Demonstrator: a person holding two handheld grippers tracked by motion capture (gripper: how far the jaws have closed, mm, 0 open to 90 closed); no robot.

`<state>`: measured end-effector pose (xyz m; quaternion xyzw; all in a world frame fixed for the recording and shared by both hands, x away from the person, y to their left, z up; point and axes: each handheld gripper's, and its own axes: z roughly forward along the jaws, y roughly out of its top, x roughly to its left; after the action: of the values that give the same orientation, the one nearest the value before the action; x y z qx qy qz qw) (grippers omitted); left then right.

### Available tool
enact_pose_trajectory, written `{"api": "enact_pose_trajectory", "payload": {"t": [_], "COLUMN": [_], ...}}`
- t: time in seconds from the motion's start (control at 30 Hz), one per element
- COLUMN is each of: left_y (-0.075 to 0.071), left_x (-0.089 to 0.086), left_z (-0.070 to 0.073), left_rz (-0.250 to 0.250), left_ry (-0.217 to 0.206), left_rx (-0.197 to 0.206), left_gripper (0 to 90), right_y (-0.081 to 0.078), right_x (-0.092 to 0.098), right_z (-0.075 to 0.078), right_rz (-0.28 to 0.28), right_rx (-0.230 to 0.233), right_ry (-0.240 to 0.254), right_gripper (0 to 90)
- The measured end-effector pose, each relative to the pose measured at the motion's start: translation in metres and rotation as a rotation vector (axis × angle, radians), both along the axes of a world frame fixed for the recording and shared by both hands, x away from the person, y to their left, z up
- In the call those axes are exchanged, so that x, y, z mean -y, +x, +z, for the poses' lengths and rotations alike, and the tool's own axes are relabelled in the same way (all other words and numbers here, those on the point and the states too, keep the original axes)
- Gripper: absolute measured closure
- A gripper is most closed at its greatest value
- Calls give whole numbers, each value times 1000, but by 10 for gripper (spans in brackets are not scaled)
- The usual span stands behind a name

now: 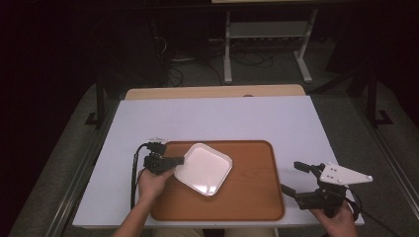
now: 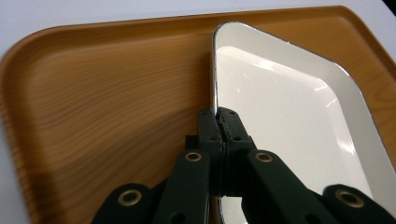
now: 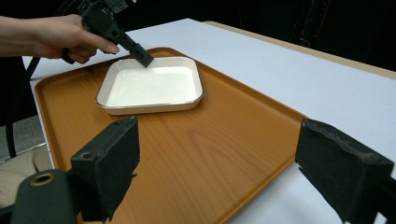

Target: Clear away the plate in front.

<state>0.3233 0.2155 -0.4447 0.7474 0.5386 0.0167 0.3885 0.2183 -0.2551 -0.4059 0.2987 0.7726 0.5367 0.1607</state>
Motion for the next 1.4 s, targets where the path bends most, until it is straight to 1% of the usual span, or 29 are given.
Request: {"api": "enact_pose_trajectory", "payload": {"t": [0.03,0.07,0.1,0.13,0.2,0.27,0.3,0.33,0.37,0.4,0.43,0.47,0.63,0.67,0.83,0.87,0.9,0.97,1.07,1.1,1.17,1.4], "left_y": [-2,-4,-8,-9,-11,-15,-19,-19,-21,-25,-25,-28,-33,-35,-41,-45,-46,-47,-50,-52,-55,-62], "left_x": [0,0,1,3,5,8,9,9,10,11,11,11,10,10,10,11,12,12,13,13,15,19], "left_z": [0,-1,-1,-1,-1,-2,-1,-1,0,3,3,5,5,4,1,2,2,2,2,2,3,3], "left_rz": [15,48,67,75,80,86,90,90,96,100,100,98,90,88,75,62,63,60,48,37,26,-2], "left_ry": [9,22,37,45,41,47,35,35,33,24,24,26,32,27,30,65,67,62,70,63,71,73], "left_rx": [-3,-2,9,12,10,12,17,17,22,30,30,41,41,38,31,51,54,52,59,56,59,65], "left_gripper": [892,891,891,889,888,875,851,811,811,760,752,748,730,725,726,728,729,724,719,716,712,707], "right_y": [0,0,0,0,0,-1,-1,-1,-2,-2,-2,-2,-3,-3,-3,-3,-3,-3,-3,-3,-3,-3], "right_x": [0,0,1,0,0,-2,-2,-2,-2,-2,-2,-2,-3,-3,-4,-4,-4,-4,-3,-3,-3,-3], "right_z": [0,0,0,1,1,1,2,2,2,2,2,2,3,3,3,3,3,3,3,4,4,4], "right_rz": [0,-1,-3,-2,0,3,5,5,6,7,7,7,7,6,6,6,6,1,-1,-2,-2,-5], "right_rx": [0,-1,-1,-2,-1,3,6,6,7,8,8,11,15,15,12,14,14,13,11,12,18,15], "right_ry": [1,2,2,3,2,-2,-2,-2,-2,-3,-3,-4,-4,-4,-6,-8,-10,-9,-4,-5,-7,-7], "right_gripper": [131,131,131,131,131,131,131,131,131,131,131,130,131,131,131,131,131,131,131,131,131,131]}}
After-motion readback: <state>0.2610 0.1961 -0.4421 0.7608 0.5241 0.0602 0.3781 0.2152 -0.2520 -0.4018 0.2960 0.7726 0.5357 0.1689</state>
